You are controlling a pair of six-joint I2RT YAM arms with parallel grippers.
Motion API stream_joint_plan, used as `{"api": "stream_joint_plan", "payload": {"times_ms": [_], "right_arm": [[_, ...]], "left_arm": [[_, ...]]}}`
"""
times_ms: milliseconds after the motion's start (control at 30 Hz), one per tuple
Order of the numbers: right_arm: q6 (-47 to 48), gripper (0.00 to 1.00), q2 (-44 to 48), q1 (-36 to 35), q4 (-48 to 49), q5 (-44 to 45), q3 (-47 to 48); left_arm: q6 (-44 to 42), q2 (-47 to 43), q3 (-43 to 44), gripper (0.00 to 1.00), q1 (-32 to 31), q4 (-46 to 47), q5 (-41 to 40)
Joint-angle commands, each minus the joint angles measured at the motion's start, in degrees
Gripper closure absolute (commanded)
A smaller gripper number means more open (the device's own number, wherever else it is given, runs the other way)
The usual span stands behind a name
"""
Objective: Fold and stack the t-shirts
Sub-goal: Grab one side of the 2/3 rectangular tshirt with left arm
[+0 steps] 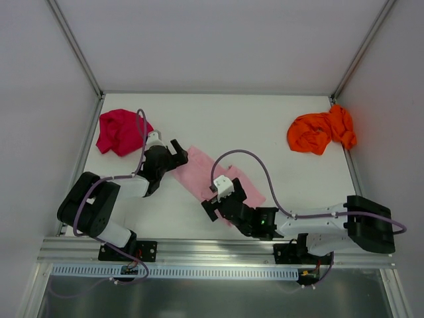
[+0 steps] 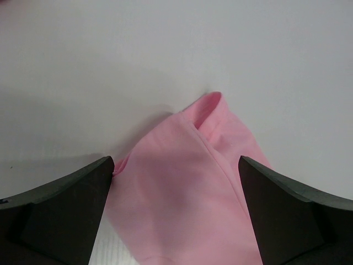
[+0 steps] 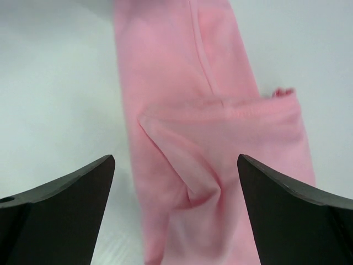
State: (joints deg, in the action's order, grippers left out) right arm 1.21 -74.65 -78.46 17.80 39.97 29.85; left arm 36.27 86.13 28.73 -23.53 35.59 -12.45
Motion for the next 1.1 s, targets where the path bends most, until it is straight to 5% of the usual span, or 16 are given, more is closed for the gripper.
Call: {"api": "stream_joint_plan", "payload": {"times_ms": [0, 100, 333, 500, 633, 867, 1067], "right_arm": [[7.74, 0.0, 6.69, -1.87, 1.9, 2.57, 8.71], [11.78, 0.0, 9.78, -2.93, -0.31, 5.99, 11.98], [8.82, 0.0, 12.34, 0.66, -17.34, 31.74, 23.13], [0.37, 0.0, 15.59, 11.03, -24.04, 25.26, 22.63], [-1.04, 0.0, 15.42, 14.29, -25.8, 23.67, 22.27], [-1.04, 0.0, 12.34, 15.61, -25.98, 19.73, 23.77], [-8.84, 0.0, 5.93, 17.99, -35.97, 9.6, 27.81]], "left_arm": [[-2.52, -3.23, -1.92, 0.01, 0.5, 5.54, 2.95], [-3.4, -5.96, -4.46, 0.01, 0.59, 7.2, 4.0], [-2.0, -18.35, -11.41, 0.01, -0.11, 8.7, 14.9], [-0.67, -26.35, -15.72, 0.01, -0.73, 4.24, 13.07], [0.99, -30.49, -17.83, 0.01, -1.25, 4.22, 19.8], [4.85, -27.25, -18.71, 0.01, -5.12, 3.78, 21.5], [5.3, -21.55, -16.6, 0.02, -8.02, 1.15, 17.02]]}}
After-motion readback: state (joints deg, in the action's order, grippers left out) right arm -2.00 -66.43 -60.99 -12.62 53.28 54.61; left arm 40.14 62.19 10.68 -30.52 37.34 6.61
